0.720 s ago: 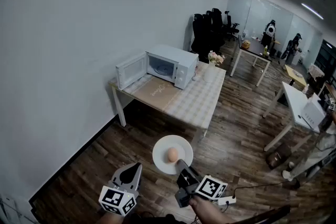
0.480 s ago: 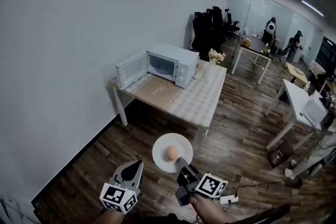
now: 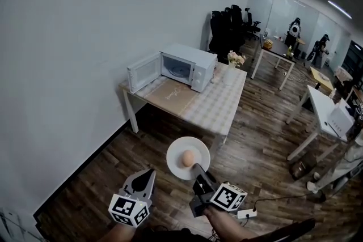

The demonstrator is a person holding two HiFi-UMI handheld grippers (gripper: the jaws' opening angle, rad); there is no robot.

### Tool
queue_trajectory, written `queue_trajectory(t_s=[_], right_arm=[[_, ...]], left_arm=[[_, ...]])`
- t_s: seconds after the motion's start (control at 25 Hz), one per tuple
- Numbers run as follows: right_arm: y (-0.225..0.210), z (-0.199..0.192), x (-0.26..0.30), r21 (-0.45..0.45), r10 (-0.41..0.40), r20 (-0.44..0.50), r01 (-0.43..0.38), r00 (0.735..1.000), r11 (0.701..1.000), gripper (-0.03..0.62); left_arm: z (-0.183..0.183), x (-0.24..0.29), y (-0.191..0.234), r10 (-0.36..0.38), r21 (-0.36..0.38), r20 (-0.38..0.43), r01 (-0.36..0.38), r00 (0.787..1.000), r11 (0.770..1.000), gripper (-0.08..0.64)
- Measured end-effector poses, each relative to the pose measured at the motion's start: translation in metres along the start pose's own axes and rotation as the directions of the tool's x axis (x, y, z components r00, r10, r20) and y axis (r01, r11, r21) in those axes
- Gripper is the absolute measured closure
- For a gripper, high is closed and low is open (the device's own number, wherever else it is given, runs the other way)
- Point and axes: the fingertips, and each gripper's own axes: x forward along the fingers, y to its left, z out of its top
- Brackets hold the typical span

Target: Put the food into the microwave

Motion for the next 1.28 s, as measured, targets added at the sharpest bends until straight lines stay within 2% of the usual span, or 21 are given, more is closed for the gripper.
queue_trajectory(t_s=[0.32, 0.68, 1.0, 1.28], right_arm=[[0.008, -0.009, 0.013, -0.039, -0.027, 0.005, 0.027, 1.000, 0.999, 0.568], [0.030, -0.033, 0.038, 0.024, -0.023, 0.043, 0.022, 0.999, 0.999, 0.568], [0.035, -0.055, 0.061, 0.149, -0.044, 0.094, 0.029, 0.995, 0.988, 0.568], [0.003, -0.059, 0.102, 0.264, -0.107, 0.098, 0.078, 0.989, 0.961, 0.568]], left_arm=[[0.001, -0.009, 0.017, -0.014, -0.012, -0.002, 0.014, 1.000, 1.000, 0.552], [0.002, -0.022, 0.053, -0.049, -0.031, -0.001, 0.049, 0.999, 0.998, 0.552], [-0.011, -0.029, 0.083, -0.084, -0.073, -0.016, 0.082, 0.996, 0.994, 0.552], [-0.010, -0.002, 0.116, -0.076, -0.069, -0.029, 0.074, 0.997, 0.995, 0.552]])
